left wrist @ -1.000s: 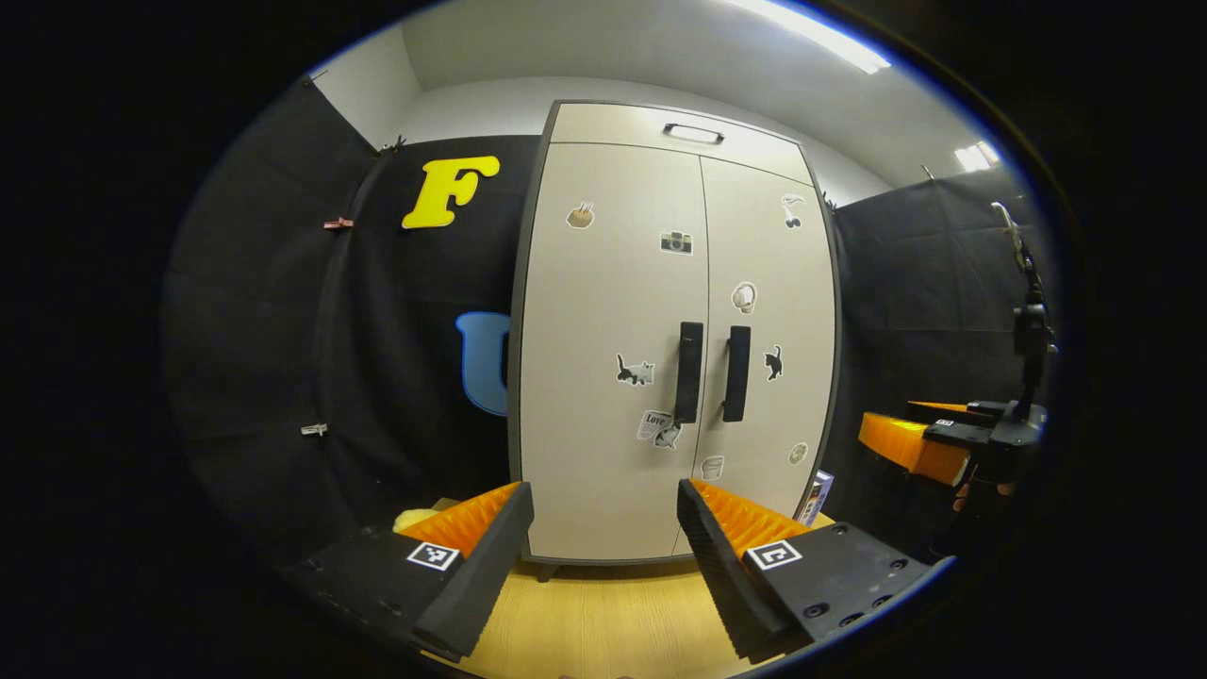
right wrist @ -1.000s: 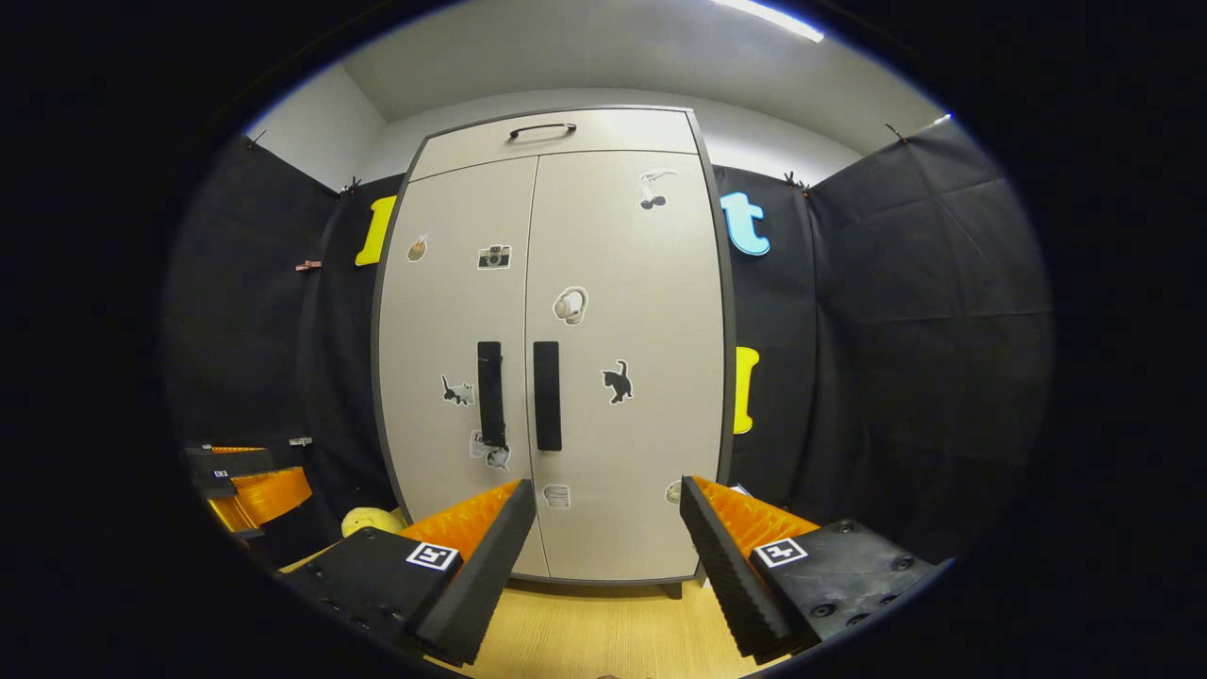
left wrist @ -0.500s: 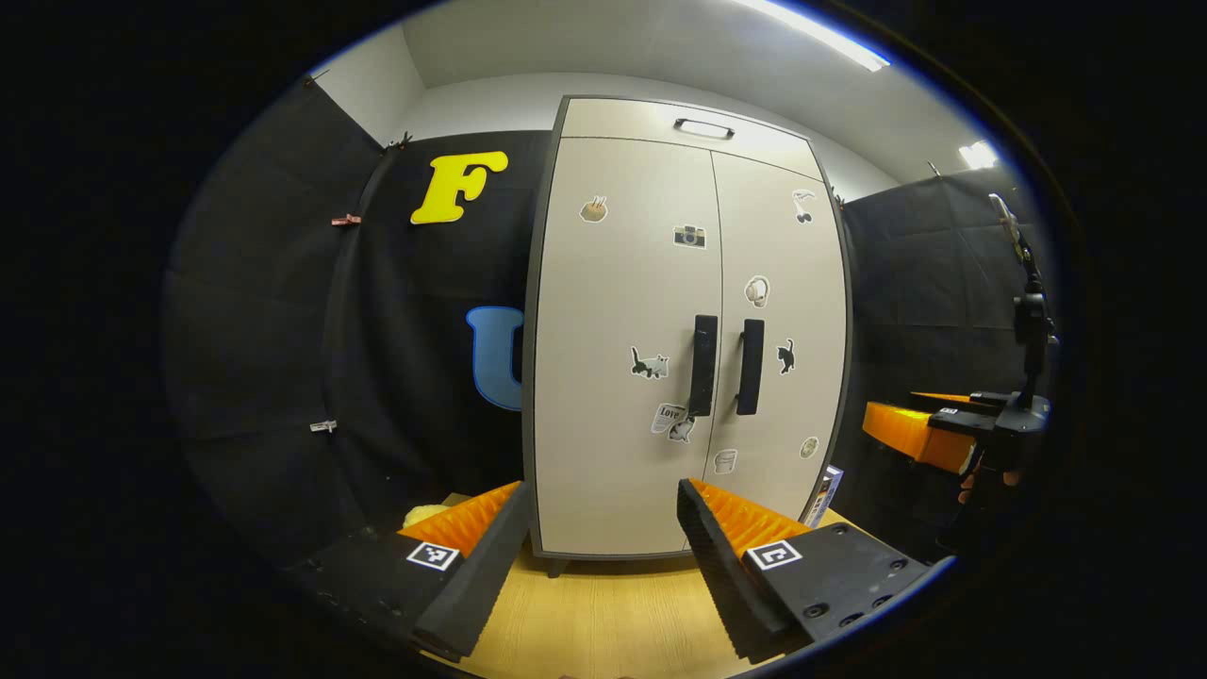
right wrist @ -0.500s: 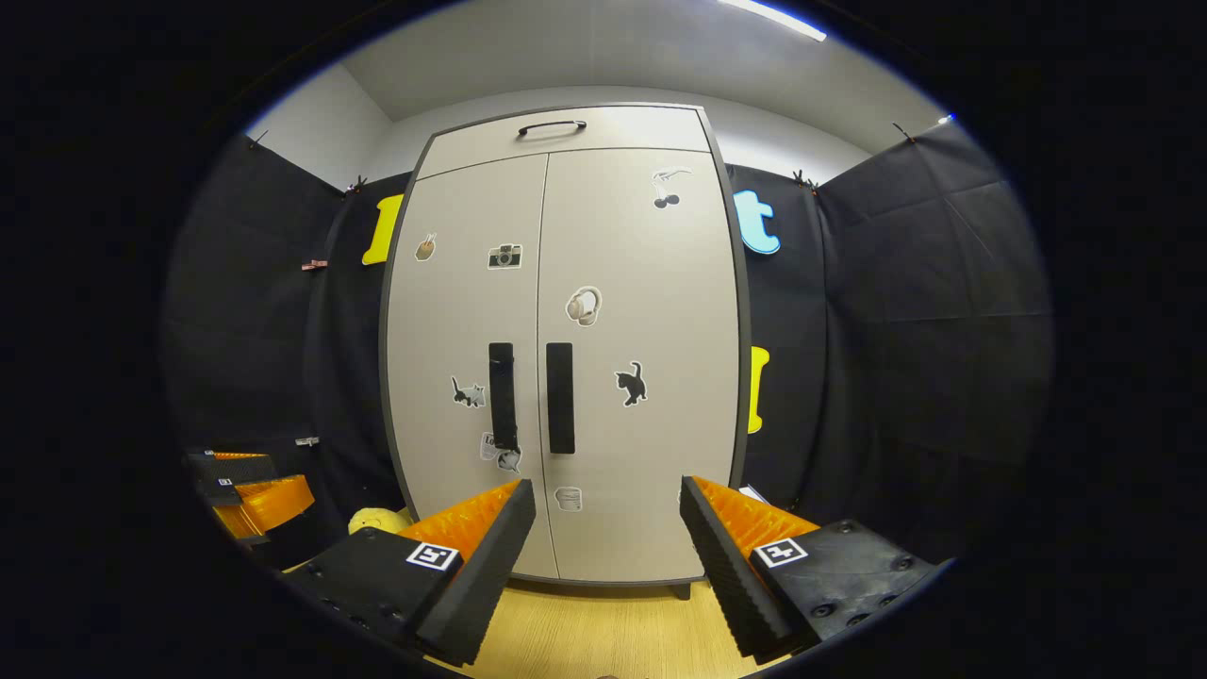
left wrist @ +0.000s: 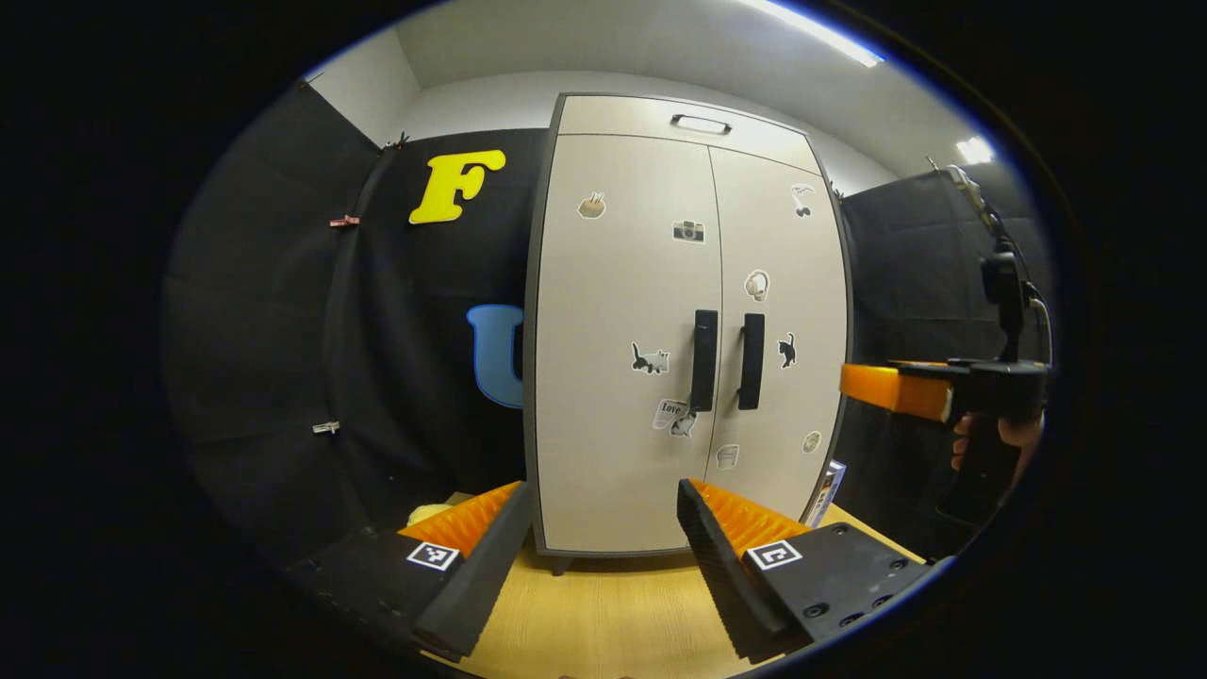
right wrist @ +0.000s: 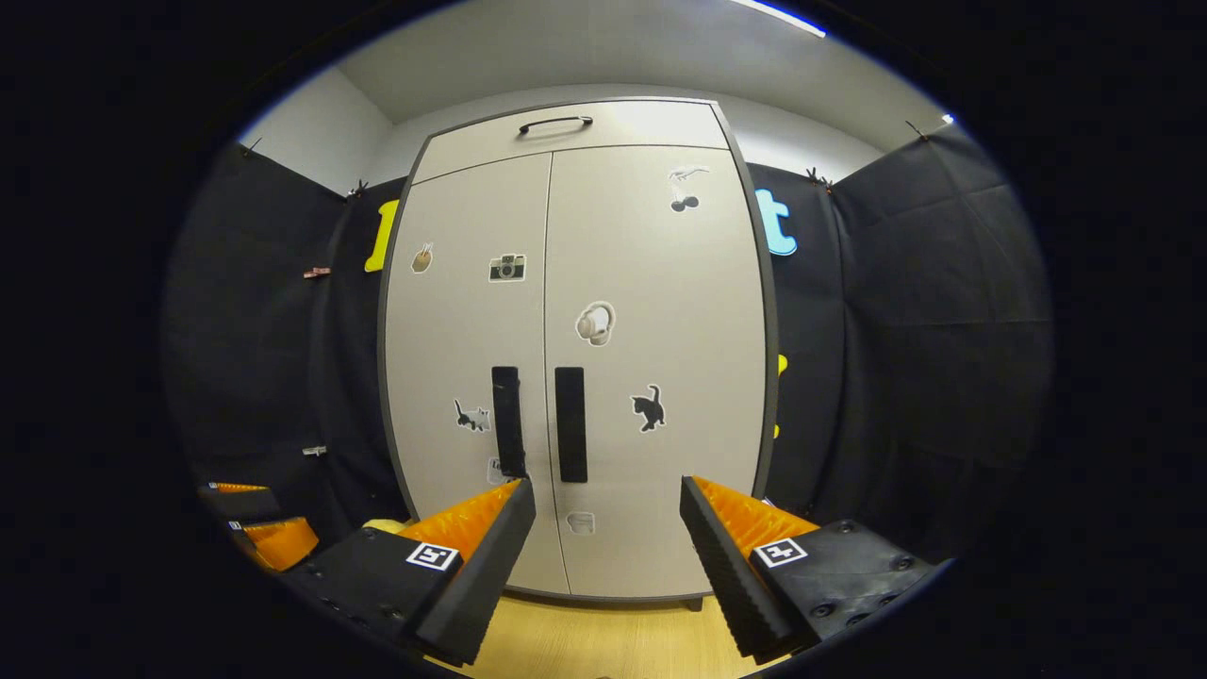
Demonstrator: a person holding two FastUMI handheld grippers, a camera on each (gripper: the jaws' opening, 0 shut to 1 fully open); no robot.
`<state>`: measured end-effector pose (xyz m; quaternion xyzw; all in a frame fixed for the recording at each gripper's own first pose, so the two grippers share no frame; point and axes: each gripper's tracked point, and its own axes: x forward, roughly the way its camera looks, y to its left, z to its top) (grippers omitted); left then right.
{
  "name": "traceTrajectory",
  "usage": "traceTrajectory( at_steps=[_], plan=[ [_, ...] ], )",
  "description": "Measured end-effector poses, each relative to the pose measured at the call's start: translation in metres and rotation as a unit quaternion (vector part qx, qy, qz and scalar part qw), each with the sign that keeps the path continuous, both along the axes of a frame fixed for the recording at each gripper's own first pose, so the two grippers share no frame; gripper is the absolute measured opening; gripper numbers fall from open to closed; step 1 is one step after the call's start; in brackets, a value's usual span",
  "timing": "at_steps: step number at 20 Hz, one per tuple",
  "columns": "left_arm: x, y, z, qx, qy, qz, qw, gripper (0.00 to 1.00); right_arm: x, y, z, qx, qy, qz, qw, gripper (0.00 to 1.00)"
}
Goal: Open the right door of the double-door shoe cabinet with the right hand, and open the left door with the left hand.
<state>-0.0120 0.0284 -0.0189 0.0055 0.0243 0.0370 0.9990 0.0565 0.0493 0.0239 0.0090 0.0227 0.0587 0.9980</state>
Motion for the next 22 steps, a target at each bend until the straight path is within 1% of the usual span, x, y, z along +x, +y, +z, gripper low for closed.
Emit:
traceTrajectory(
  at_steps=[4, 7, 11, 16, 19, 21, 22],
  plan=[
    [-0.004, 0.006, -0.004, -0.004, 0.005, 0.010, 1.000, 0.95, 0.035, 0.018, 0.005, -0.031, 0.002, 0.016, 0.999, 0.98],
    [-0.009, 0.015, -0.007, -0.004, 0.008, 0.024, 1.000, 0.95, 0.060, 0.028, 0.005, -0.049, -0.002, 0.019, 0.999, 0.98],
    [-0.014, 0.027, -0.014, -0.007, 0.017, 0.048, 0.999, 0.95, 0.098, 0.038, -0.003, -0.041, 0.004, 0.019, 0.999, 0.98],
    [-0.017, 0.042, -0.024, -0.012, 0.032, 0.074, 0.997, 0.95, 0.145, 0.039, -0.014, -0.036, 0.014, 0.005, 0.999, 0.97],
    [-0.016, 0.048, -0.030, -0.015, 0.041, 0.083, 0.996, 0.95, 0.164, 0.044, -0.018, -0.035, 0.019, 0.002, 0.999, 0.98],
    [-0.017, 0.052, -0.031, -0.017, 0.043, 0.089, 0.995, 0.95, 0.171, 0.047, -0.021, -0.029, 0.022, 0.000, 0.999, 0.93],
    [-0.019, 0.054, -0.032, -0.016, 0.043, 0.093, 0.995, 0.95, 0.173, 0.047, -0.023, -0.028, 0.025, -0.006, 0.999, 0.88]
  ],
)
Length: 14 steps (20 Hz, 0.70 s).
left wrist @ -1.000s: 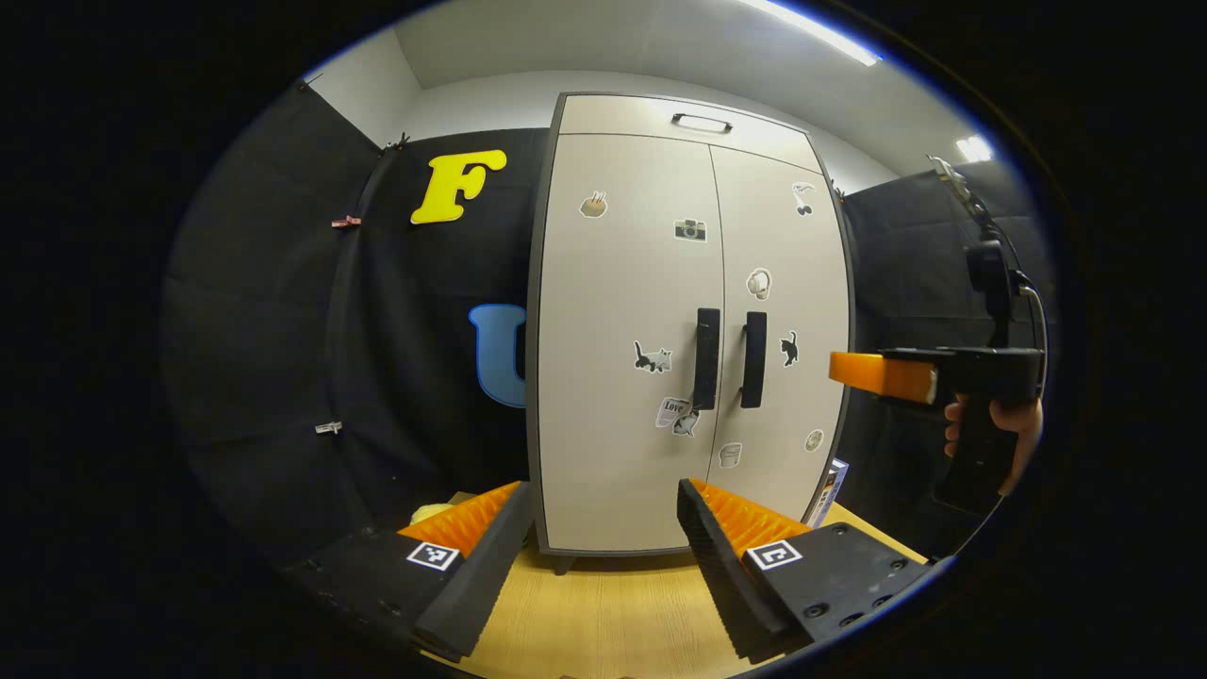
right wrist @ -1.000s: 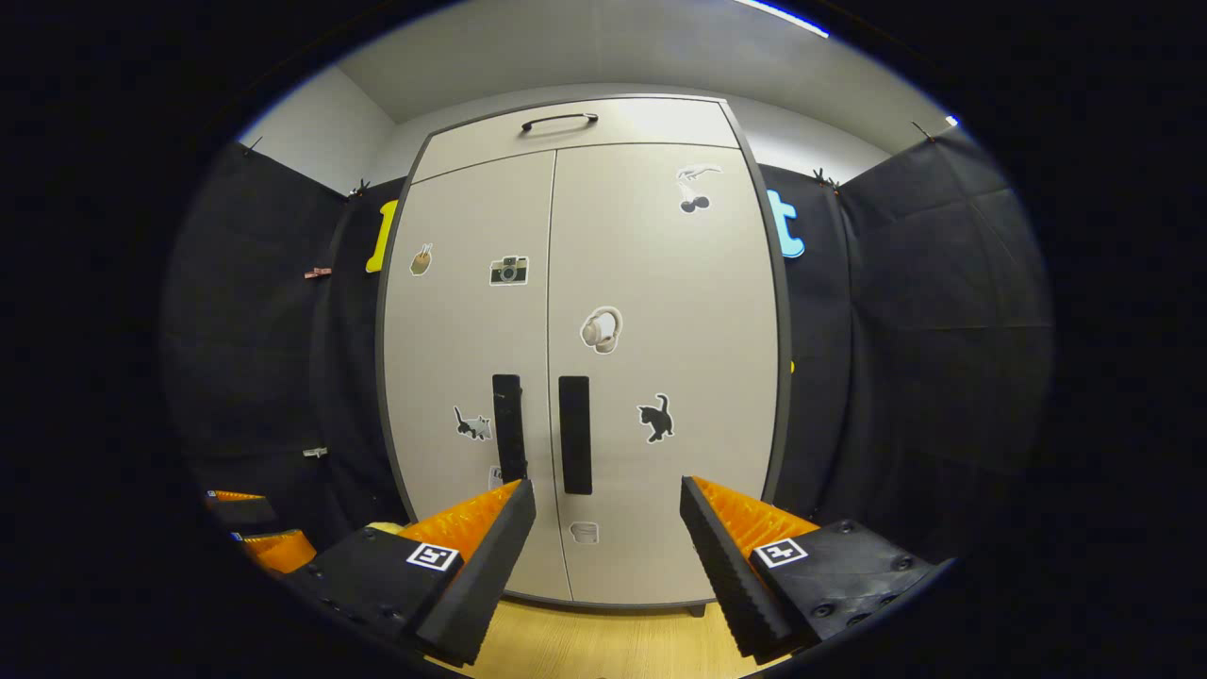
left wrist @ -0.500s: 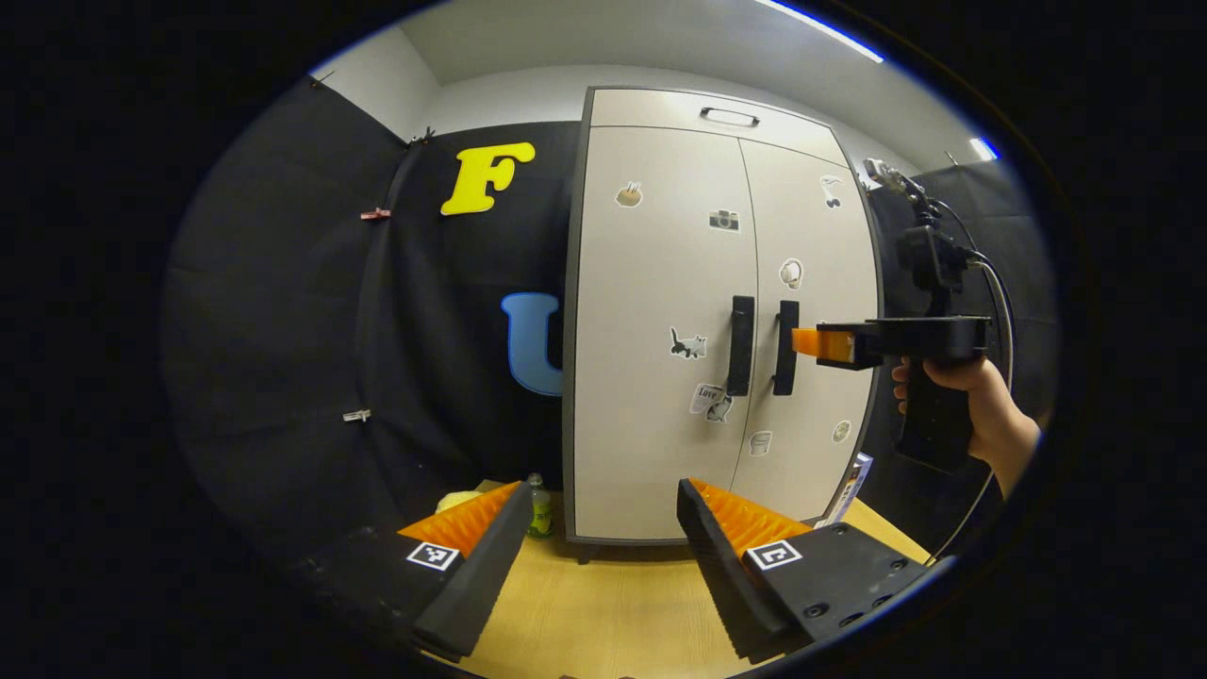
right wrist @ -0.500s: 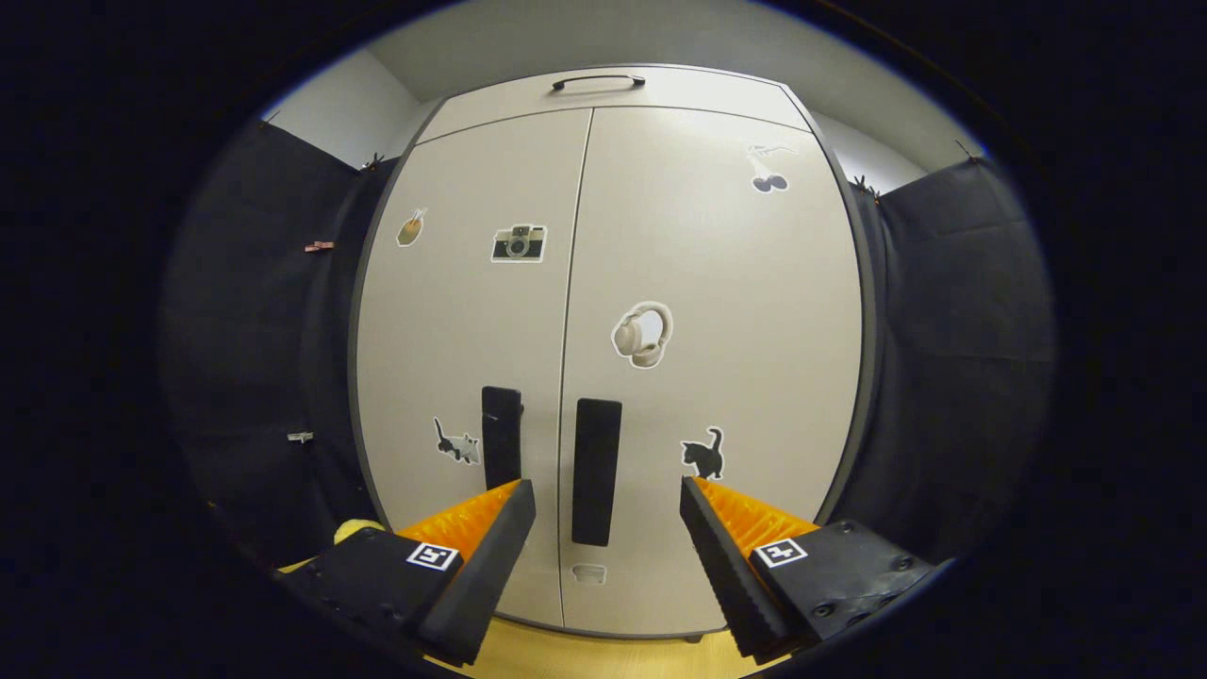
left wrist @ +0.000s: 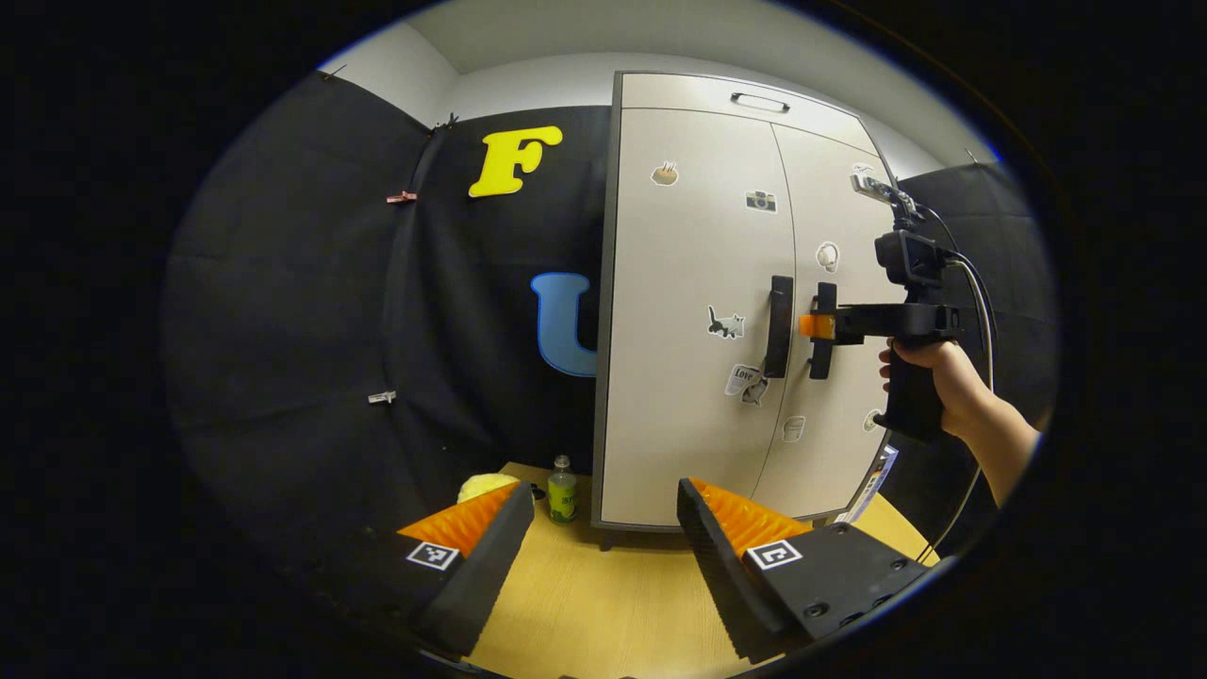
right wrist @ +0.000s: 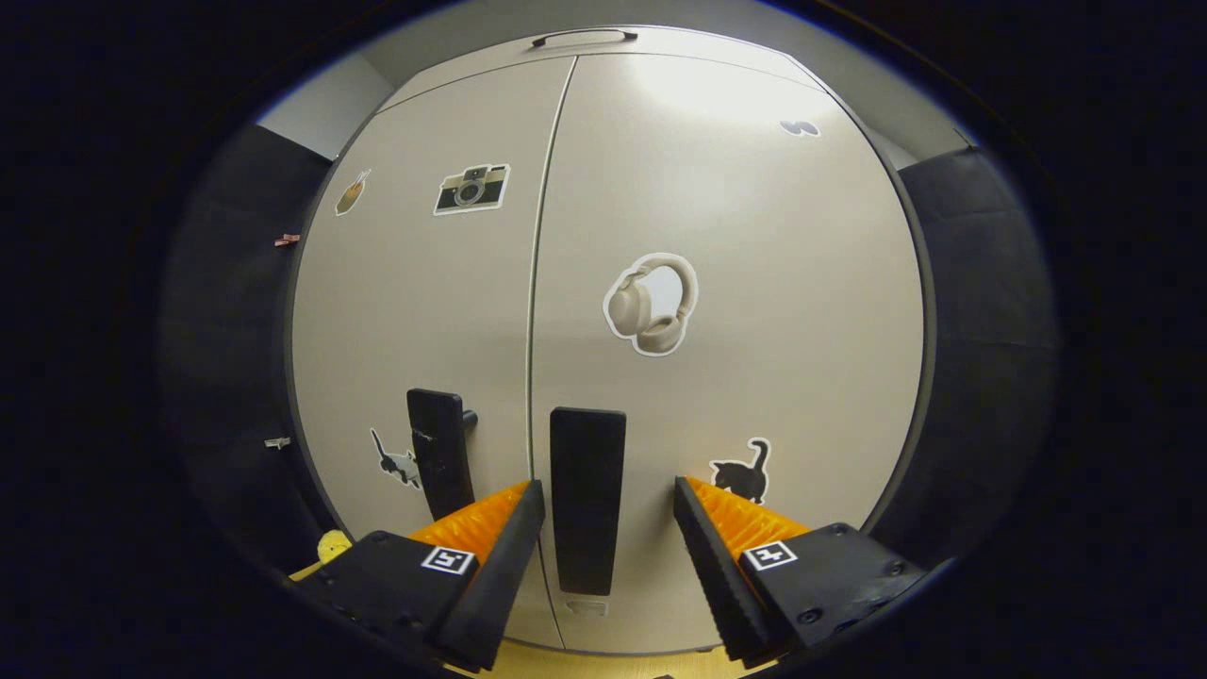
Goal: Open the right door of the double-door shoe cabinet with the right hand, and open the left door with the left hand.
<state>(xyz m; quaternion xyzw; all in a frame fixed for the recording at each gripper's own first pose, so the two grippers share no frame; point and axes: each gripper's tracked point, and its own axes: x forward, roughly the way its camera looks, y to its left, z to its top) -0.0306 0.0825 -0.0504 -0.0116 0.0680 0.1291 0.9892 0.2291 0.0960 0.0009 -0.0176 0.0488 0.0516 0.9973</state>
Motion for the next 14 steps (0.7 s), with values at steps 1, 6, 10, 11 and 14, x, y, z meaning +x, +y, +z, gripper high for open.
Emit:
traceTrajectory(
  at_steps=[1, 6, 10, 11, 14],
  plan=[
    [-0.002, 0.004, 0.001, 0.002, -0.001, 0.007, 1.000, 0.95, -0.001, -0.002, 0.001, -0.002, -0.004, -0.006, 1.000, 0.82],
    [-0.012, 0.013, 0.000, -0.008, -0.005, 0.019, 1.000, 0.95, -0.001, 0.010, 0.001, -0.013, -0.005, 0.006, 1.000, 0.39],
    [-0.026, 0.017, -0.002, -0.023, -0.007, 0.020, 1.000, 0.95, -0.001, 0.010, -0.001, 0.010, 0.008, 0.007, 1.000, 0.34],
    [-0.028, 0.016, -0.001, -0.032, -0.010, 0.016, 0.999, 0.95, -0.001, 0.009, -0.001, 0.010, 0.009, 0.006, 1.000, 0.33],
    [-0.036, 0.017, -0.002, -0.041, -0.013, 0.004, 0.999, 0.95, -0.003, 0.009, -0.002, 0.022, 0.022, 0.005, 0.999, 0.22]
  ],
)
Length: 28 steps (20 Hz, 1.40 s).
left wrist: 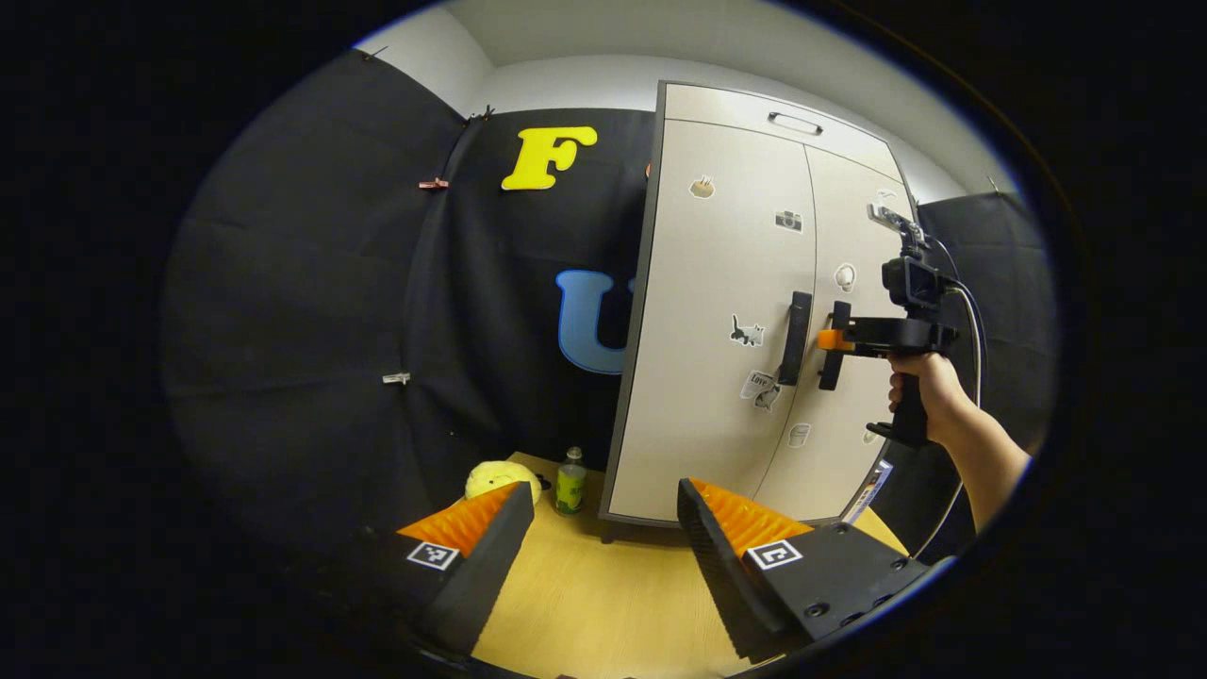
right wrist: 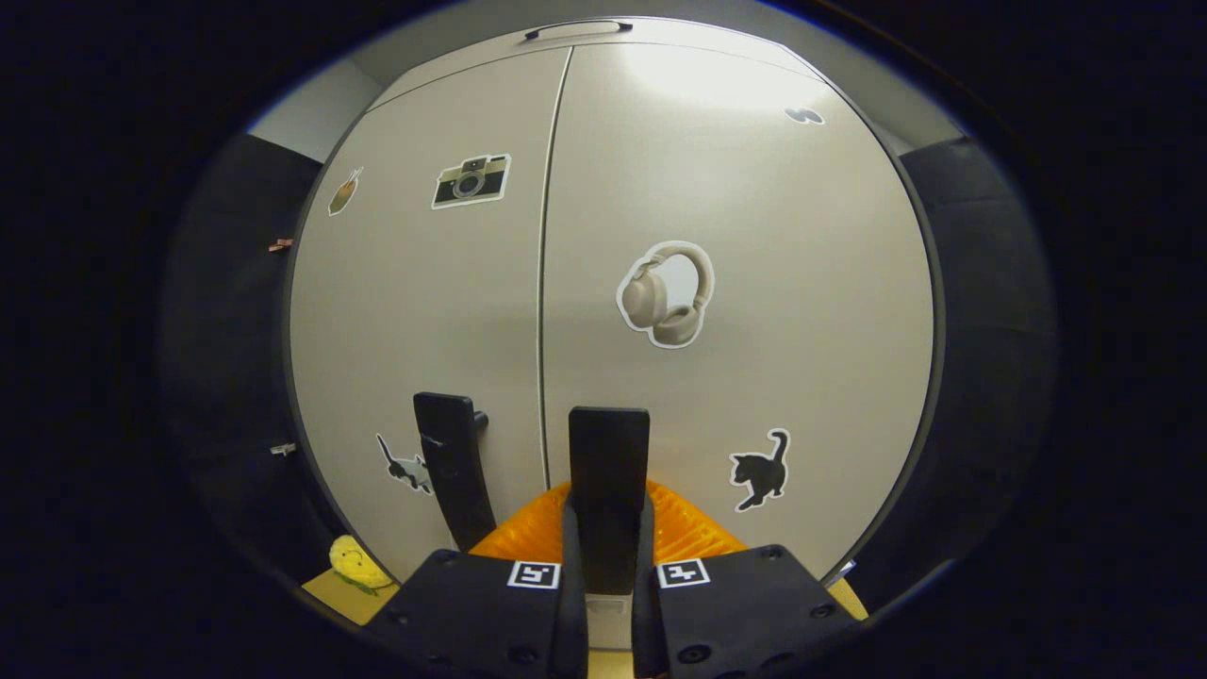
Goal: Open the right door of the double-door shoe cabinet with the right hand, and open the left door with the left hand.
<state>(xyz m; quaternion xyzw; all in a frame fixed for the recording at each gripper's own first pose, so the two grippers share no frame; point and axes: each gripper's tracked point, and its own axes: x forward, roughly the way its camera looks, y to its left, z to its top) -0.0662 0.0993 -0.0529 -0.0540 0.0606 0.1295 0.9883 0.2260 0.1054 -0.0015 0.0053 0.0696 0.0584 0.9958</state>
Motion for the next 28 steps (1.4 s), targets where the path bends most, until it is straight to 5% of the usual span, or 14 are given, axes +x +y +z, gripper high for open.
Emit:
traceTrajectory(
  at_steps=[6, 21, 28],
  plan=[
    [0.004, -0.012, -0.001, 0.004, 0.006, -0.048, 0.999, 0.95, -0.019, -0.007, 0.004, 0.029, 0.011, 0.014, 0.999, 0.17],
    [0.028, -0.067, 0.014, 0.053, -0.009, -0.157, 0.986, 0.95, -0.082, -0.066, 0.015, 0.023, -0.013, -0.038, 0.999, 0.16],
    [0.034, -0.084, 0.008, 0.045, -0.005, -0.178, 0.983, 0.95, -0.101, -0.099, 0.017, 0.008, -0.005, -0.066, 0.998, 0.16]
  ],
)
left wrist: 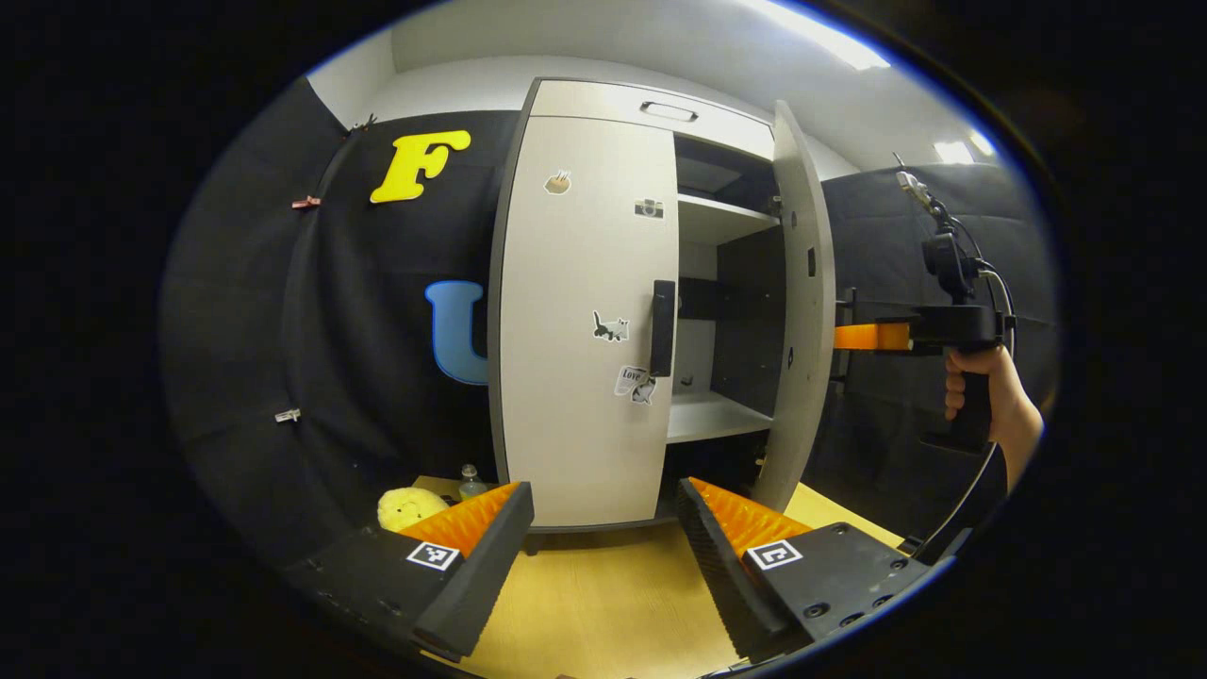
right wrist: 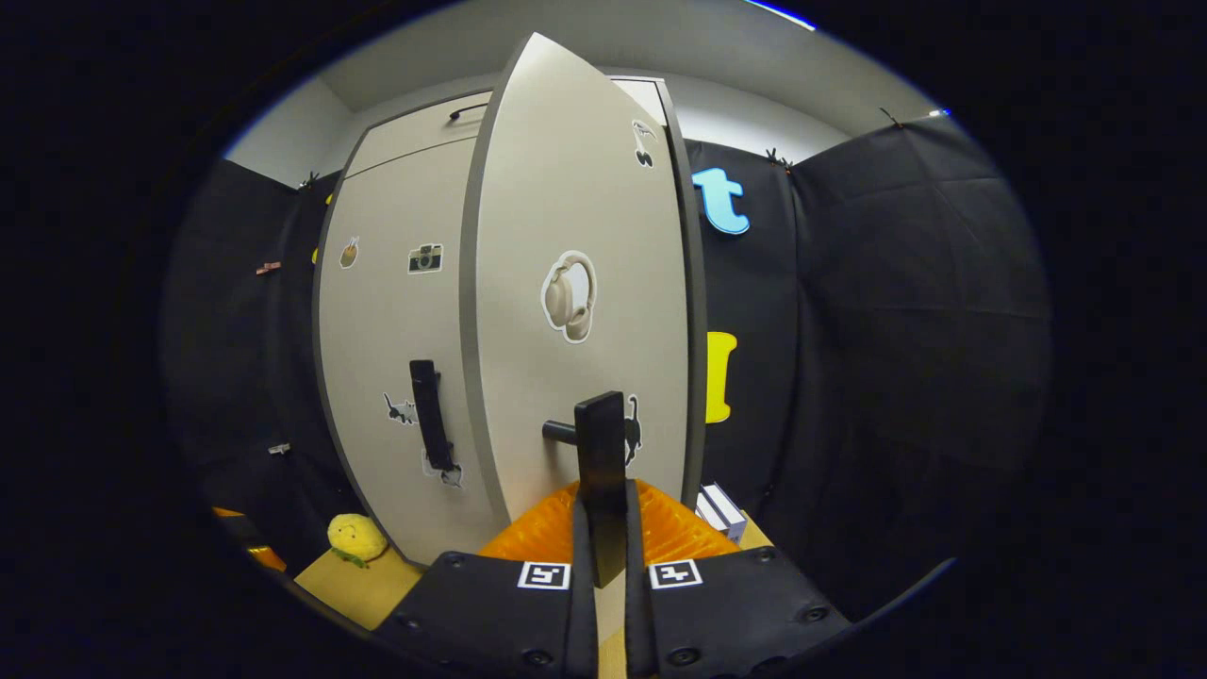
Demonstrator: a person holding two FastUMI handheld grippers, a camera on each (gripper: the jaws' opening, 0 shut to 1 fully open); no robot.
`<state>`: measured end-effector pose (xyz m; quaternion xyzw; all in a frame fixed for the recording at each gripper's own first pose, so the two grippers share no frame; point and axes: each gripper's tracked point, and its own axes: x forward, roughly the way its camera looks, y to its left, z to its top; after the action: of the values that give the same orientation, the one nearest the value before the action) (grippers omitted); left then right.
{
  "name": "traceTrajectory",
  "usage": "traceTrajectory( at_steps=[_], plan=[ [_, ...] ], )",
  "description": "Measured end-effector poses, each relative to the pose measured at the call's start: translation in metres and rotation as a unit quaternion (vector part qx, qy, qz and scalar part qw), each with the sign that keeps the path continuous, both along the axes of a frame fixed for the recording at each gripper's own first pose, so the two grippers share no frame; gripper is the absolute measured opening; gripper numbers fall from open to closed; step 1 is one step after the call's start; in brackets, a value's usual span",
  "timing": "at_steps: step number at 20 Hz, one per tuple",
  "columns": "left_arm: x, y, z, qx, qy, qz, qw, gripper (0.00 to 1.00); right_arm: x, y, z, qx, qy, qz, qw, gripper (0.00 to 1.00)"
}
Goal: Open the right door of the double-door shoe cabinet with the right hand, and open the left door with the left hand.
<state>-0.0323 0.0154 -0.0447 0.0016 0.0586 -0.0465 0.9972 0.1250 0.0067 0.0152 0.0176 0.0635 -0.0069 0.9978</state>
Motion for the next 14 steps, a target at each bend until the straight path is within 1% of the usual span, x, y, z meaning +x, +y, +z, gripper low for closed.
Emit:
traceTrajectory(
  at_steps=[8, 12, 13, 14],
  plan=[
    [0.020, -0.010, 0.000, -0.014, 0.007, 0.018, 1.000, 0.95, -0.014, -0.038, 0.002, -0.011, 0.010, -0.003, 1.000, 0.15],
    [0.034, -0.031, 0.004, -0.024, 0.008, 0.022, 0.999, 0.95, -0.014, -0.083, 0.001, -0.020, 0.019, -0.013, 1.000, 0.14],
    [0.037, -0.038, 0.005, -0.027, 0.008, 0.021, 0.999, 0.95, -0.009, -0.101, -0.004, -0.026, 0.023, -0.031, 0.999, 0.13],
    [0.041, -0.045, 0.006, -0.028, 0.007, 0.020, 0.999, 0.95, -0.015, -0.113, 0.000, -0.014, 0.015, -0.027, 0.999, 0.09]
  ],
)
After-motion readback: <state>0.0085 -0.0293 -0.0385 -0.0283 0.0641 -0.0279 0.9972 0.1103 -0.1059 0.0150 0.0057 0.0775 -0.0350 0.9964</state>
